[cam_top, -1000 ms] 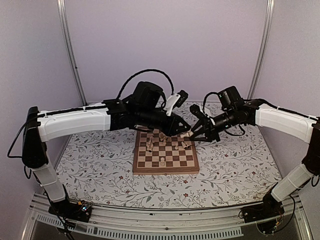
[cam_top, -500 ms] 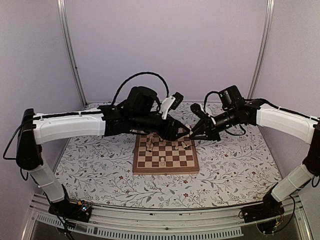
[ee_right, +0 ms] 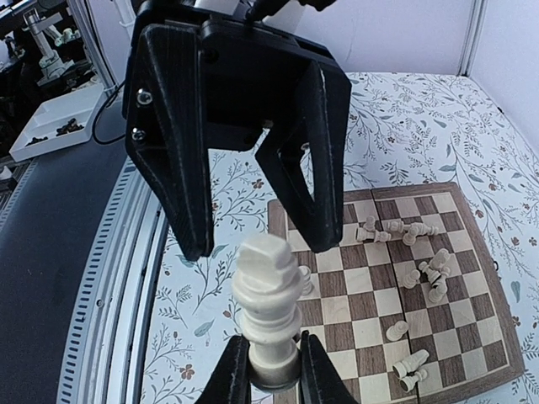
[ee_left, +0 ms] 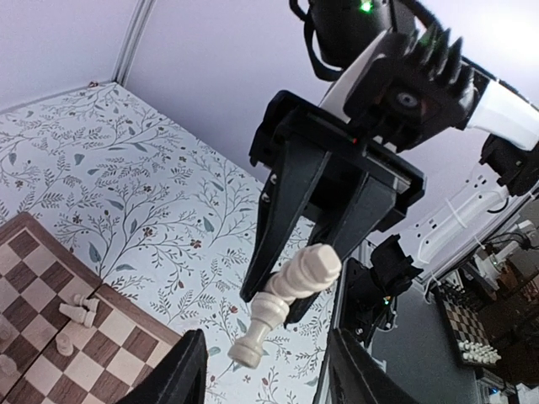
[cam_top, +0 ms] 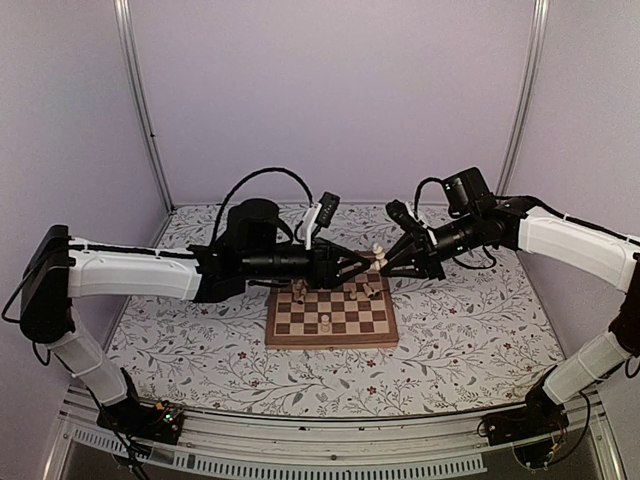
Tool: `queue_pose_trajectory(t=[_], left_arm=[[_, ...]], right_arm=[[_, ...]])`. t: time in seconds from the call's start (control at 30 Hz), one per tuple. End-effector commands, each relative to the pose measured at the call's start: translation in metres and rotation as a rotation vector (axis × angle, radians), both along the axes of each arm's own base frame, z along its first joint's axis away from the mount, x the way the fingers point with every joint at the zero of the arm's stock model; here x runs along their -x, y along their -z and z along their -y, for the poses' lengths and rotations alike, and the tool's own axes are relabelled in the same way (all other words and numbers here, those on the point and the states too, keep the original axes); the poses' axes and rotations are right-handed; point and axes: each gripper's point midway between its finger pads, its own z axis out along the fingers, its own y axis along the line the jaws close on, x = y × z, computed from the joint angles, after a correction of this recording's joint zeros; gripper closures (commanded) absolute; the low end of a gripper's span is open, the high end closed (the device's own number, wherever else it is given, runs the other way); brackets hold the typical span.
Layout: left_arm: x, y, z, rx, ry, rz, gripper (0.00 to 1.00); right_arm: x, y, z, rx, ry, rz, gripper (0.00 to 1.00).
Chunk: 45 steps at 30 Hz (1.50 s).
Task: Set up the chess pieces on the board
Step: Pick up the chess piece from the chessboard, then place the chess piece on the chessboard.
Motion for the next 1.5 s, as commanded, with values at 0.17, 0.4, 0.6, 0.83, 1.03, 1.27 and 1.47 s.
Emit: queue_pose_trajectory(t=[0.17,0.4,0.6,0.83,1.03,1.27,1.47], left_arm=[[0.0,-0.007,0.01,0.087,0.079,-0.036,0.52],[-0.002,0.006,0.013,0.054,0.082,-0.056,0.49],[0.001,0.008,0.015,0.055,0.11,-0.064,0.68],[0.001,0.008,0.016,0.047,0.117,-0.066,0.83],[-0.005,0.004,-0.006,-0.073,0.047,-0.046,0.9],[-0.003,0.029,-0.068,-0.492,-0.083,-0.094,0.91],[0.02,0.074,-0.148,-0.92,-0.165,-0.223,0.91]], right_arm=[[0.001,-0.018,-0.001,-0.044,-0.01,0.015,0.93],[-0.001,-0.021,0.0,-0.053,-0.007,0.014,0.92],[-0.003,-0.02,-0.001,-0.05,-0.004,0.007,0.92],[-0.005,-0.016,-0.001,-0.042,-0.001,0.003,0.92],[-0.018,-0.018,0.017,-0.053,0.053,-0.003,0.93],[-0.026,-0.012,0.042,-0.045,0.117,0.028,0.93],[-0.029,0.003,0.056,-0.042,0.17,0.063,0.93]])
